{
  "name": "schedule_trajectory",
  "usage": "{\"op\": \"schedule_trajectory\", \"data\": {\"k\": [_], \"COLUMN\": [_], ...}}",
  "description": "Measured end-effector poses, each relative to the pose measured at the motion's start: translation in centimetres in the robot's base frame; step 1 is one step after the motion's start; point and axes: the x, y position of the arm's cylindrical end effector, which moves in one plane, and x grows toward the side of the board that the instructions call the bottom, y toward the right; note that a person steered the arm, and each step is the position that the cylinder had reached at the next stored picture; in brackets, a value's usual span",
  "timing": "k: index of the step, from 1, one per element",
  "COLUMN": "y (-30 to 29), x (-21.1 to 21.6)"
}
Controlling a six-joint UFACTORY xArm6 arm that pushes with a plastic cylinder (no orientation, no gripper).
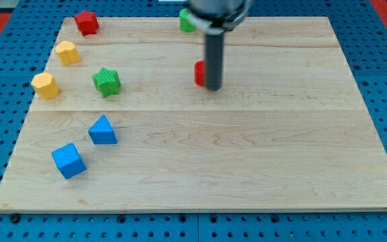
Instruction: Place the red circle diagonally to the bottom right of the green circle
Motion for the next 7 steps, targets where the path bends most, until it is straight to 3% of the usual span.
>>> {"op": "schedule_trajectory", "data": {"k": [1, 2, 3, 4, 5, 6, 7], "y": [0.6, 4.4, 0.0, -3.1, -3.8, -1.3, -4.3], "x": [-5.3, 0.0, 1.5, 0.4, -3.9, -6.6, -5.6]}}
